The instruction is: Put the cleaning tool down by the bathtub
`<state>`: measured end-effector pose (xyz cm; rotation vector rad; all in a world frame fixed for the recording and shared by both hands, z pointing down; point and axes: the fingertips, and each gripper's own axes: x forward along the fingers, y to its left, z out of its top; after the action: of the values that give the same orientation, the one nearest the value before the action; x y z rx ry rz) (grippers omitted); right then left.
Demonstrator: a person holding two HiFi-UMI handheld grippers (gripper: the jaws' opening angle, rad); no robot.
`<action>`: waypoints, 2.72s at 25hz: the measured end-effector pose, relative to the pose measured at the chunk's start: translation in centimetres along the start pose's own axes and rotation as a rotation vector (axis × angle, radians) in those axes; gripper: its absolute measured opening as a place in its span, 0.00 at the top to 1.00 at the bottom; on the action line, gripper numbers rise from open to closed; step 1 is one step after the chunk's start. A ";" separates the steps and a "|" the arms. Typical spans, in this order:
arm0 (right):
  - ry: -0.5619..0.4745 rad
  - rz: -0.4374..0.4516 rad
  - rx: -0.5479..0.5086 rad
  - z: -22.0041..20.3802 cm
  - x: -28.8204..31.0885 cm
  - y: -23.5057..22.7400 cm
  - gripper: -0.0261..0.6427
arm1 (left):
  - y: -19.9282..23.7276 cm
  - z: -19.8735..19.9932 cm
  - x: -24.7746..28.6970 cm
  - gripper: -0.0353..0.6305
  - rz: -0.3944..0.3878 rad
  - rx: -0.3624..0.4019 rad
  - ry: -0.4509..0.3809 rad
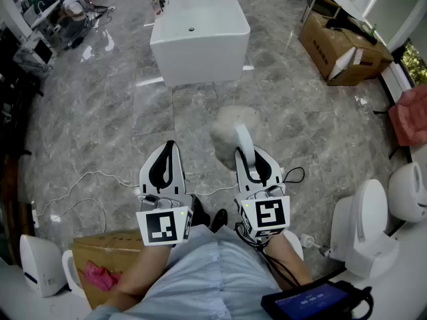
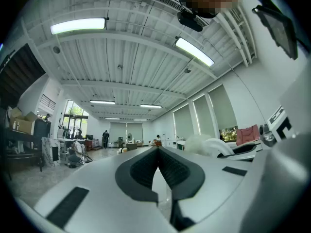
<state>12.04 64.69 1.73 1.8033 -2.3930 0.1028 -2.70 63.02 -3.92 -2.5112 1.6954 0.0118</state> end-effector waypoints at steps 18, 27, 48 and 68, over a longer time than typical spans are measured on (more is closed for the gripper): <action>-0.004 0.001 0.026 -0.4 -0.5 -1.5 0.82 | -0.5 0.0 -0.2 0.92 0.025 -0.005 -0.002; 0.030 0.009 0.030 -0.8 3.3 -3.6 0.82 | 0.2 -1.0 3.8 0.92 0.034 -0.014 0.012; 0.093 0.021 0.029 2.6 30.5 -7.4 0.82 | 16.1 -5.3 26.8 0.92 0.055 -0.062 0.054; 0.076 -0.038 0.053 3.7 43.4 -17.4 0.82 | 16.6 -8.5 43.5 0.92 -0.007 -0.041 0.091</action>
<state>16.70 18.06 4.26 1.8322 -2.3239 0.2289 -2.14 15.85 0.06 -2.5850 1.7369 -0.0706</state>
